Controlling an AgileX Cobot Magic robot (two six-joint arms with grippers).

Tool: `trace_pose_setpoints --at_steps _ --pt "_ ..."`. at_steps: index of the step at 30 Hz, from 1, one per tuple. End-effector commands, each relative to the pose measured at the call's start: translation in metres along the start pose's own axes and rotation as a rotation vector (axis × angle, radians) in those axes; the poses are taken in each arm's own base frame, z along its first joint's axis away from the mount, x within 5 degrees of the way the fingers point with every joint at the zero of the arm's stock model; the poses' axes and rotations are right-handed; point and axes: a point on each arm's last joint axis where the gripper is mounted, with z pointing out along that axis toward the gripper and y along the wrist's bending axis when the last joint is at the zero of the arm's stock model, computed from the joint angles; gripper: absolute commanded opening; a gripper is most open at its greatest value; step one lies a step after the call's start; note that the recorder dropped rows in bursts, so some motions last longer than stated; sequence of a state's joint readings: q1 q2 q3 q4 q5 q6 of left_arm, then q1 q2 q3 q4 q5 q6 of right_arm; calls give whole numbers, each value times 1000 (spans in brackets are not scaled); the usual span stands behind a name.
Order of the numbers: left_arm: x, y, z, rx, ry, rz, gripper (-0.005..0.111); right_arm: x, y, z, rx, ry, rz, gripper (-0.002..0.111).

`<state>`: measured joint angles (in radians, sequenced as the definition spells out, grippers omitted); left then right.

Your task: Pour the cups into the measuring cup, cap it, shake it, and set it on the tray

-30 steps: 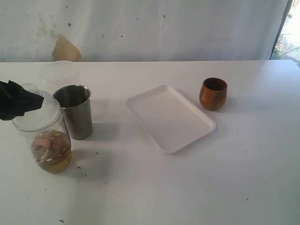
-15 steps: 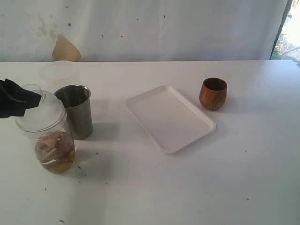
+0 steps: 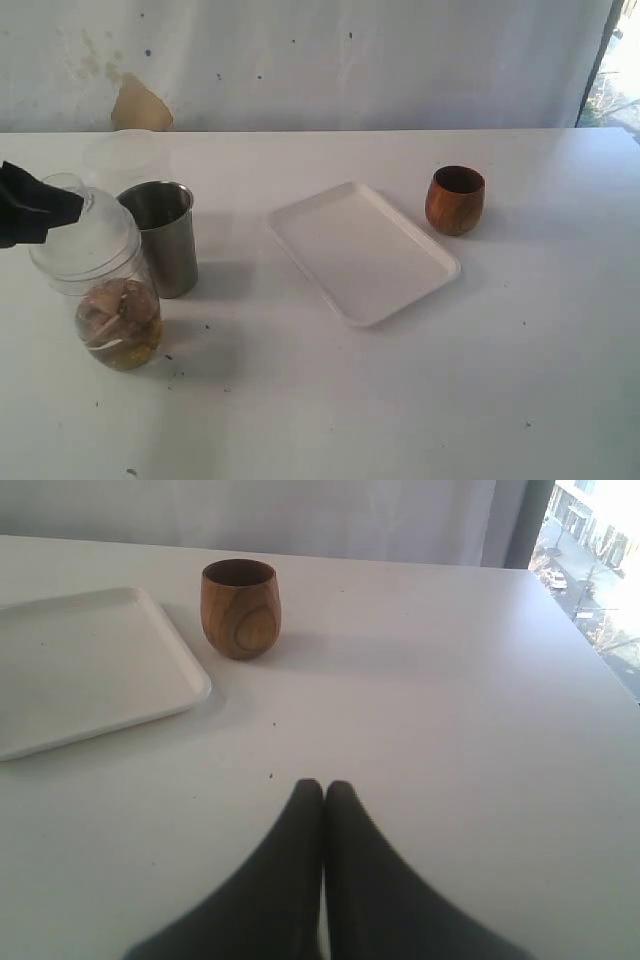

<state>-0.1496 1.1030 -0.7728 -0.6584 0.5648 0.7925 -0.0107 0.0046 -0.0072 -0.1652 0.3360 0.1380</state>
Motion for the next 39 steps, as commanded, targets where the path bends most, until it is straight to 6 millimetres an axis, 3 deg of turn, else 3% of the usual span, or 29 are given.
trace_pose_setpoints --at_steps 1,10,17,20,25,28,37,39 --pt "1 -4 -1 26 5 -42 0 2 -1 0 10 2 -1 0" --pt "9 -2 13 68 97 -65 0 2 -1 0 10 2 -1 0" --pt "7 -2 10 53 75 -61 0 2 -1 0 10 2 -1 0" --pt "7 -2 10 51 73 -53 13 2 -1 0 10 2 -1 0" --pt "6 -1 10 48 68 -49 52 2 -1 0 10 2 -1 0" --pt "4 -1 7 35 43 -48 62 2 -1 0 10 2 -1 0" --pt "-23 -7 -25 8 -102 1 59 2 -1 0 10 2 -1 0" --pt "-26 -8 -29 4 -121 3 48 2 -1 0 10 2 -1 0"
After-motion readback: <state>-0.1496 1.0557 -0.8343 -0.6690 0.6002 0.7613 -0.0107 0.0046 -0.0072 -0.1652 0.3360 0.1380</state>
